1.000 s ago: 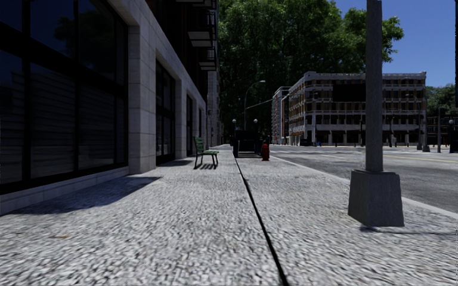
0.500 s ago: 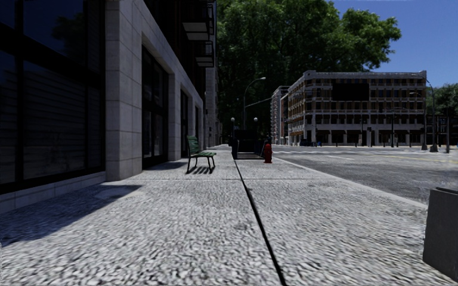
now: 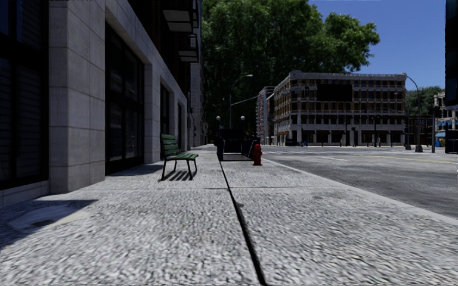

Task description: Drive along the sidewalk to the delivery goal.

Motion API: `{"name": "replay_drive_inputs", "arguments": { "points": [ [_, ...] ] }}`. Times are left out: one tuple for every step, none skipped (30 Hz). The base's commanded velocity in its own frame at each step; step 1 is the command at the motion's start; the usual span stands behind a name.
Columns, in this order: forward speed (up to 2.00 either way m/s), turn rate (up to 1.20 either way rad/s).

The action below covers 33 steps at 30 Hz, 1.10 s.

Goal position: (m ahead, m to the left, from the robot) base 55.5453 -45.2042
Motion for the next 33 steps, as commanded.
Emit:
{"name": "replay_drive_inputs", "arguments": {
  "points": [
    [2.0, -0.3],
    [2.0, -0.3],
    [2.0, -0.3],
    [2.0, -0.3],
    [2.0, -0.3],
    [2.0, -0.3],
    [2.0, -0.3],
    [2.0, -0.3],
    [2.0, -0.3],
    [2.0, -0.29],
    [2.0, -0.09],
    [2.0, 0.0],
    [2.0, 0.0],
    [2.0, 0.0],
    [2.0, 0.0],
    [2.0, 0.0],
    [2.0, 0.0],
    [2.0, 0.0],
    [2.0, 0.0],
    [2.0, 0.0],
    [2.0, 0.0],
    [2.0, 0.0],
    [2.0, 0.0],
    [2.0, 0.0],
    [2.0, 0.0],
    [2.0, 0.0],
    [2.0, 0.0],
    [2.0, 0.0],
    [2.0, 0.0],
    [2.0, 0.0],
    [2.0, 0.0],
    [2.0, 0.0],
    [2.0, 0.0]
  ]
}}
